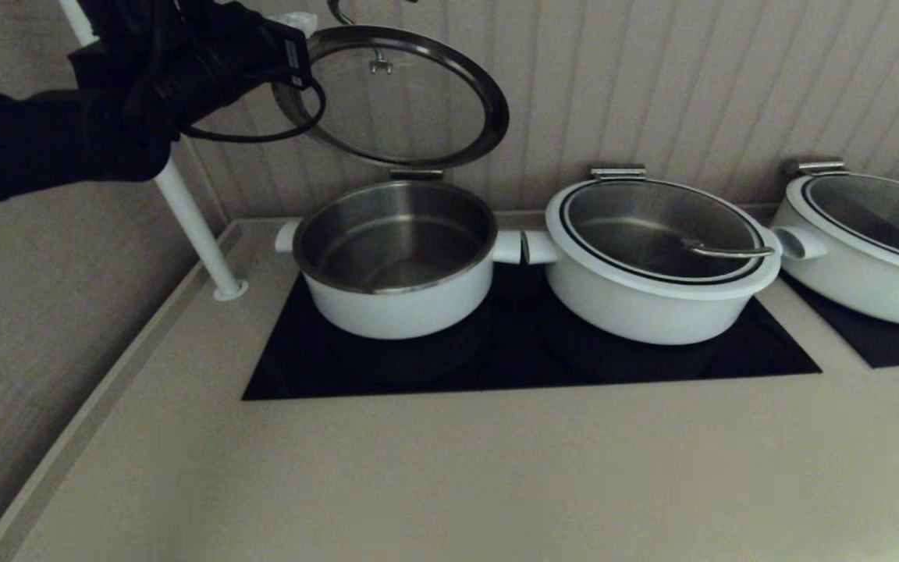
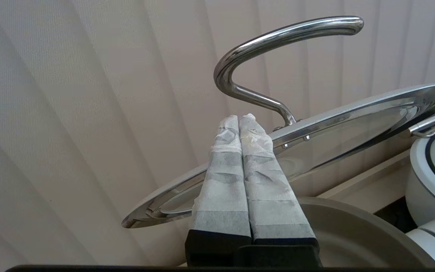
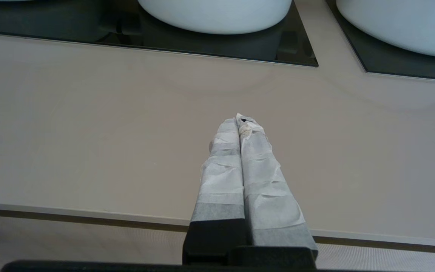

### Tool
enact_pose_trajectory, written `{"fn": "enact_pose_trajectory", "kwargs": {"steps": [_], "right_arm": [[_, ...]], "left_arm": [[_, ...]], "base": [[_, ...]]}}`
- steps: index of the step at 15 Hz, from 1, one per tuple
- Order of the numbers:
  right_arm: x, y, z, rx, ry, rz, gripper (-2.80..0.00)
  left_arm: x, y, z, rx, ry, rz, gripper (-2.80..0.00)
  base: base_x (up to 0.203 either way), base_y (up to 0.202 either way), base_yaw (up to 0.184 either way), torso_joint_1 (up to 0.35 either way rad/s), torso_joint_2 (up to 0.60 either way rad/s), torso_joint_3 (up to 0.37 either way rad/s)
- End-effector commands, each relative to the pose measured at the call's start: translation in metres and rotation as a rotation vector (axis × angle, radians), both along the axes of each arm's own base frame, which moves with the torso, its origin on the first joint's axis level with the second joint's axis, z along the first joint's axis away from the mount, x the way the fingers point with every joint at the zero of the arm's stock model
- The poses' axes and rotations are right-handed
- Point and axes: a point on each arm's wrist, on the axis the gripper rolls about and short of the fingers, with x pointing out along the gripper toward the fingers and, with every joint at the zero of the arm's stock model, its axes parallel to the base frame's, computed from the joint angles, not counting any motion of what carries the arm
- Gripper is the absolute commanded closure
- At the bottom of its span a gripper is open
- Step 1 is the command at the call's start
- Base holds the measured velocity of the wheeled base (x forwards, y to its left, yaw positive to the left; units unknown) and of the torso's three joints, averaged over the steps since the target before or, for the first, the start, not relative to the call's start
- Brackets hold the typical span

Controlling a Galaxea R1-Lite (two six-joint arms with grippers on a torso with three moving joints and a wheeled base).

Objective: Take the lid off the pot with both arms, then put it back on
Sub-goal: Close the pot lid

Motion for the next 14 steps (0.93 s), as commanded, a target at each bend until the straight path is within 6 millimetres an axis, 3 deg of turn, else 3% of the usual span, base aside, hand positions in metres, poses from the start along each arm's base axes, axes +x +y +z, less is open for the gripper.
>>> {"fn": "enact_pose_trajectory", "kwargs": {"steps": [1,14], "right_arm": [[0.0,0.0,0.0,-0.001,0.0,0.001,0.0],[0.0,0.0,0.0,-0.001,0.0,0.001,0.0]], "left_arm": [[0.001,-0.001,-0.001,0.002,0.002,-0.002,0.0],[0.003,0.0,-0.015,0.011,0.054,0.007,0.0]], "base": [[0.0,0.0,0.0,0.0,0.0,0.0],[0.0,0.0,0.0,0.0,0.0,0.0]]}}
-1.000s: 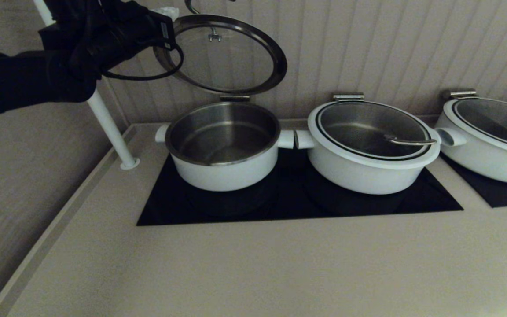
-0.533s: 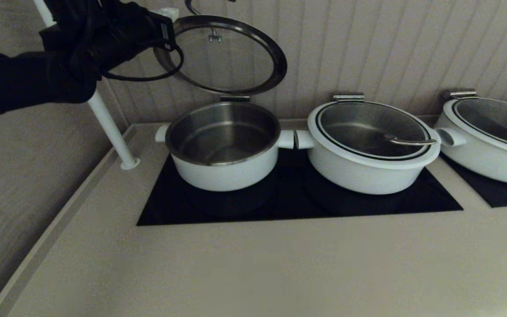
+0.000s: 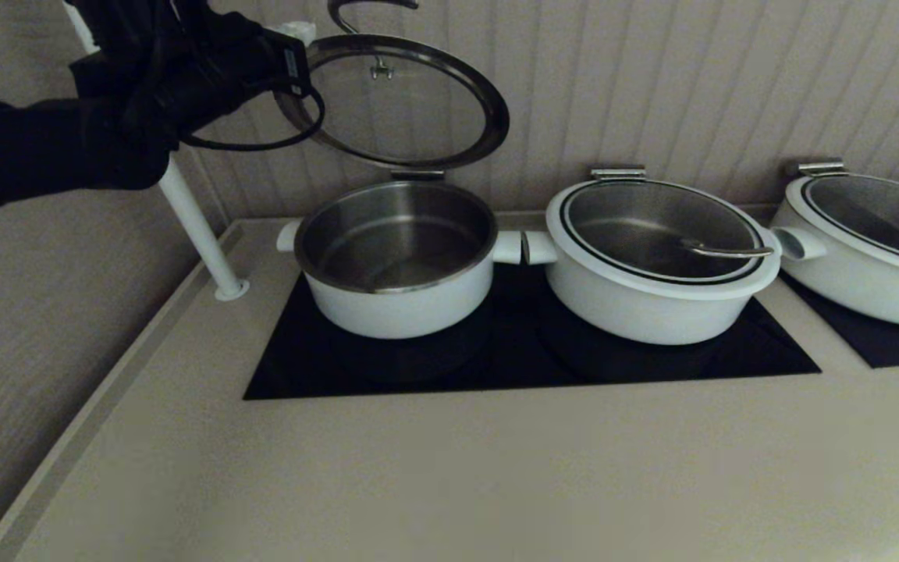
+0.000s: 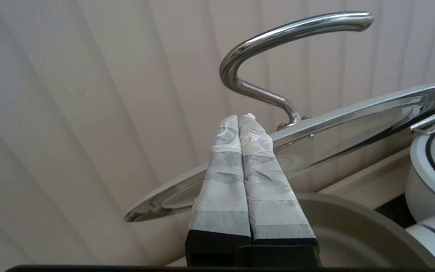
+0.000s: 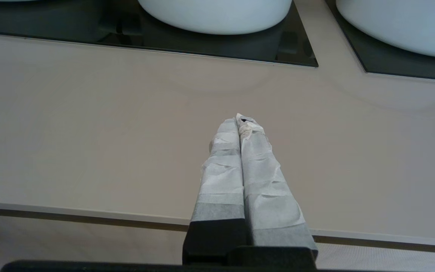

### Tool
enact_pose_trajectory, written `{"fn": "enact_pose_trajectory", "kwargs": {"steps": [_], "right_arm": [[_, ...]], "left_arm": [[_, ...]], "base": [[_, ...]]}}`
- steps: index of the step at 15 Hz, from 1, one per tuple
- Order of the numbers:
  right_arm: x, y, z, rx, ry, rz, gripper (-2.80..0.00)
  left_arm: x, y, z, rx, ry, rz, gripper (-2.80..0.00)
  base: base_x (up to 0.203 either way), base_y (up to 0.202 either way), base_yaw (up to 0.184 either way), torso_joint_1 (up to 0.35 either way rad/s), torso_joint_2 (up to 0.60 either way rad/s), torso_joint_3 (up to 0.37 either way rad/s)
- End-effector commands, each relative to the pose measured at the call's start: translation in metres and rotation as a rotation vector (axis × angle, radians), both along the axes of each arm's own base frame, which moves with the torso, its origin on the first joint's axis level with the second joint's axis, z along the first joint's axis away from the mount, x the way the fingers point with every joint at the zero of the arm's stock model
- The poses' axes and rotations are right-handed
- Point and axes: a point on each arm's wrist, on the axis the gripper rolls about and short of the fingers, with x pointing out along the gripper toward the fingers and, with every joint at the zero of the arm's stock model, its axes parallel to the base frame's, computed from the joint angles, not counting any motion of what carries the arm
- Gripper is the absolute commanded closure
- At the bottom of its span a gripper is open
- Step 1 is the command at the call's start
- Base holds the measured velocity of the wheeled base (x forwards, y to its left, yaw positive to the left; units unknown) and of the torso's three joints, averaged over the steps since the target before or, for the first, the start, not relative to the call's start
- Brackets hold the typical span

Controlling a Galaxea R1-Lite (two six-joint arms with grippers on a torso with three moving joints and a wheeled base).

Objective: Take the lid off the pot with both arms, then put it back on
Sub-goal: Close the pot lid

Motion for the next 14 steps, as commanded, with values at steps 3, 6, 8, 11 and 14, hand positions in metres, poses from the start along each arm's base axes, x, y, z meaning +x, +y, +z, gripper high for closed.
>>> {"fn": "enact_pose_trajectory", "kwargs": {"steps": [3,6,8,11,14], "right_arm": [[0.0,0.0,0.0,-0.002,0.0,0.001,0.0],[0.0,0.0,0.0,0.0,0.0,0.001,0.0],[0.0,0.0,0.0,0.0,-0.001,0.001,0.0],[-0.0001,0.0,-0.0001,0.0,-0.001,0.001,0.0],[0.0,0.0,0.0,0.0,0.0,0.001,0.0]], "left_arm": [[0.0003,-0.0001,-0.0034,0.004,0.01,0.0,0.0],[0.0,0.0,-0.0029,0.003,0.01,0.001,0.0],[0.0001,0.0,-0.0034,0.003,0.011,0.001,0.0],[-0.0024,0.0004,-0.0074,0.007,0.031,0.001,0.0],[-0.0074,0.0013,-0.0104,0.011,0.051,0.001,0.0]], "base": [[0.0,0.0,0.0,0.0,0.0,0.0],[0.0,0.0,0.0,0.0,0.0,0.0],[0.0,0.0,0.0,0.0,0.0,0.0],[0.0,0.0,0.0,0.0,0.0,0.0],[0.0,0.0,0.0,0.0,0.0,0.0]]}}
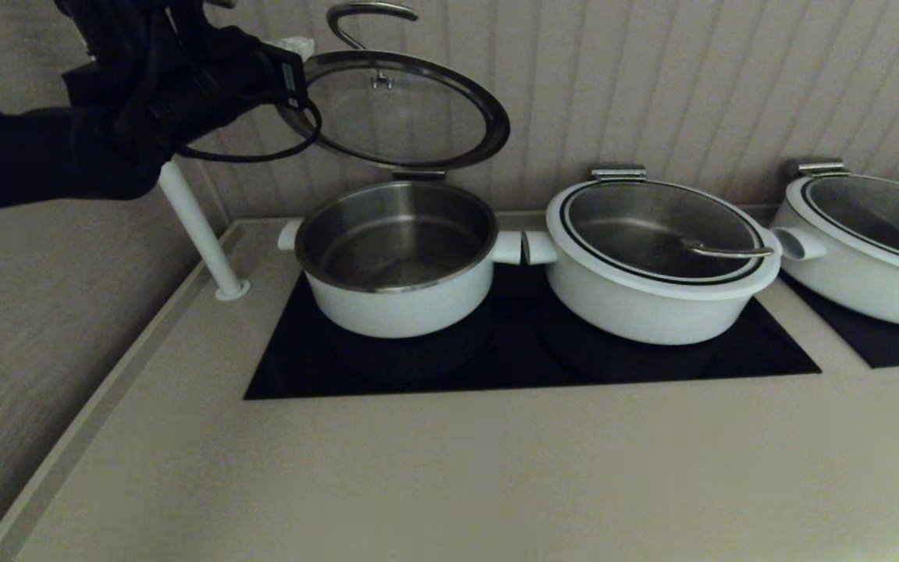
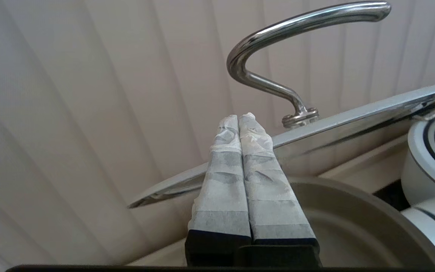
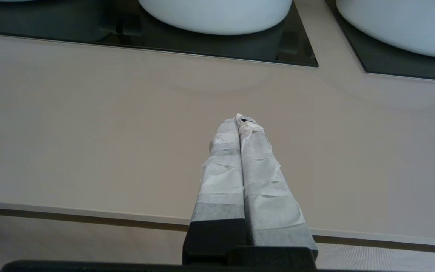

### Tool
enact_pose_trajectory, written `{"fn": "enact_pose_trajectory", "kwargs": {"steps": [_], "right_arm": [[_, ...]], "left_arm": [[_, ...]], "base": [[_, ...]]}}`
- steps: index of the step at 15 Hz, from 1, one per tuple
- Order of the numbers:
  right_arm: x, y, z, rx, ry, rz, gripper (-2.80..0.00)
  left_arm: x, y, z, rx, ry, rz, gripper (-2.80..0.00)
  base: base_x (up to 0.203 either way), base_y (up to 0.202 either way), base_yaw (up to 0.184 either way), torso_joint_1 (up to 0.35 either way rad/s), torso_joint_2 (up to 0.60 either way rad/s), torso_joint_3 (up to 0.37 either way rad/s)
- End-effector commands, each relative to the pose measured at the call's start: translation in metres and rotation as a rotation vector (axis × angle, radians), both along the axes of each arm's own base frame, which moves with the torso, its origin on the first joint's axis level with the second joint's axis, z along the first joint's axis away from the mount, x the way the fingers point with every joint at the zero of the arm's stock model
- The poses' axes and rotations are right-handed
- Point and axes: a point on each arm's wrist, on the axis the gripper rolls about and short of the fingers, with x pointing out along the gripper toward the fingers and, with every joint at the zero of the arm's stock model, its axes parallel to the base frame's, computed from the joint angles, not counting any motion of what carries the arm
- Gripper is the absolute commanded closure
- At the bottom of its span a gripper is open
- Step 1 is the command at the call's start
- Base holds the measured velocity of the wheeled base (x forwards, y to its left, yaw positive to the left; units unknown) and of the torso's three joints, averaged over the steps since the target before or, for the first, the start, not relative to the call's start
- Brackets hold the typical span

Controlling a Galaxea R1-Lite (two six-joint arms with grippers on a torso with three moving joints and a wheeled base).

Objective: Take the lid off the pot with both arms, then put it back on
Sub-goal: Close the pot lid

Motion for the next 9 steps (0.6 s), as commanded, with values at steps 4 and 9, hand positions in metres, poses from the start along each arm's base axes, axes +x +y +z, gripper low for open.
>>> {"fn": "enact_pose_trajectory", "kwargs": {"steps": [4,9], "right_arm": [[0.0001,0.0,0.0,-0.001,0.001,0.001,0.0],[0.0001,0.0,0.0,-0.001,0.001,0.001,0.0]], "left_arm": [[-0.0043,0.0007,0.0016,0.0,0.0,0.0,0.0],[-0.0071,0.0013,-0.0033,0.003,0.022,0.001,0.0]], "base": [[0.0,0.0,0.0,0.0,0.0,0.0],[0.0,0.0,0.0,0.0,0.0,0.0]]}}
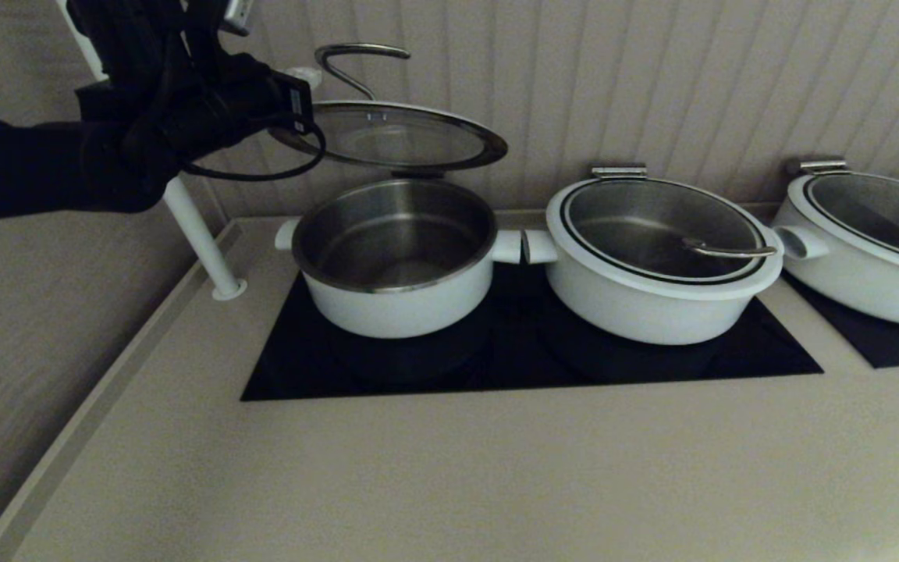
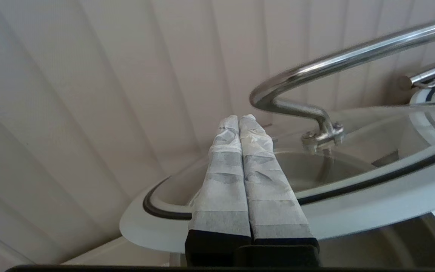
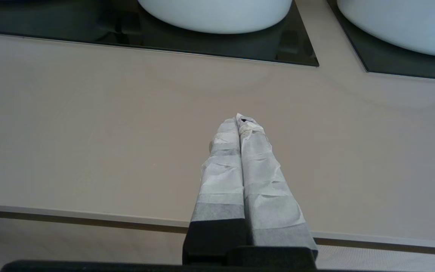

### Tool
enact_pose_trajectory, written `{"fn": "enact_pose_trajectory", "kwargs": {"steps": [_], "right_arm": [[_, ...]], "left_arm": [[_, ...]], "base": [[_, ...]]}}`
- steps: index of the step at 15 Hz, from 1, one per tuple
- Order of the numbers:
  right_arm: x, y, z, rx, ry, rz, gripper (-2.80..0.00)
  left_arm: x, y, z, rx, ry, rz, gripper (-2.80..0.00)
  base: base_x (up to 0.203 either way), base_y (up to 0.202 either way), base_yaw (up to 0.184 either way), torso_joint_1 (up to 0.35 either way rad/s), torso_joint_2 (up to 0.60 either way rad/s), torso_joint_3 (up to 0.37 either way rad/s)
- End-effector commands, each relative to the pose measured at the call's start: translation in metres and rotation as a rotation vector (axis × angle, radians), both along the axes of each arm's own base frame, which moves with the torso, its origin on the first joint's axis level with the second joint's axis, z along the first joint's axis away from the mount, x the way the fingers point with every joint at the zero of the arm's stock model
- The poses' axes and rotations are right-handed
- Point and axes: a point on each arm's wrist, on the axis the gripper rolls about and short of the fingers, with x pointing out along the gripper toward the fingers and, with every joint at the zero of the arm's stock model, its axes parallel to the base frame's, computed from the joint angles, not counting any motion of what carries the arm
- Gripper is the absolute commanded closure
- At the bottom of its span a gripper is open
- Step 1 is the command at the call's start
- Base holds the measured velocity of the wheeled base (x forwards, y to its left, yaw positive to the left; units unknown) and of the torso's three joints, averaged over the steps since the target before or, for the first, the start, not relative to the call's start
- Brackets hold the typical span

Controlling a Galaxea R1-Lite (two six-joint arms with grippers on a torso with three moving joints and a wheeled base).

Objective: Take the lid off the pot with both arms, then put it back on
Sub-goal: Close the pot lid

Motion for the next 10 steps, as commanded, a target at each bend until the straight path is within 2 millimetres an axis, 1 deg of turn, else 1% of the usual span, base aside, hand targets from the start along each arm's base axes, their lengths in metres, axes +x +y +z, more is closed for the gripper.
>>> {"fn": "enact_pose_trajectory", "kwargs": {"steps": [1,3,7,10], "right_arm": [[0.0,0.0,0.0,-0.001,0.001,0.001,0.0],[0.0,0.0,0.0,-0.001,0.001,0.001,0.0],[0.0,0.0,0.0,-0.001,0.001,0.001,0.0],[0.0,0.0,0.0,-0.001,0.001,0.001,0.0]], "left_arm": [[-0.003,0.001,0.004,-0.002,-0.023,-0.001,0.0],[-0.002,0.001,0.004,-0.009,-0.059,0.0,0.0],[-0.006,0.006,-0.008,0.021,-0.026,0.016,0.0],[-0.008,0.011,-0.011,0.03,-0.015,0.028,0.0]], "base": [[0.0,0.0,0.0,0.0,0.0,0.0],[0.0,0.0,0.0,0.0,0.0,0.0],[0.0,0.0,0.0,0.0,0.0,0.0],[0.0,0.0,0.0,0.0,0.0,0.0]]}}
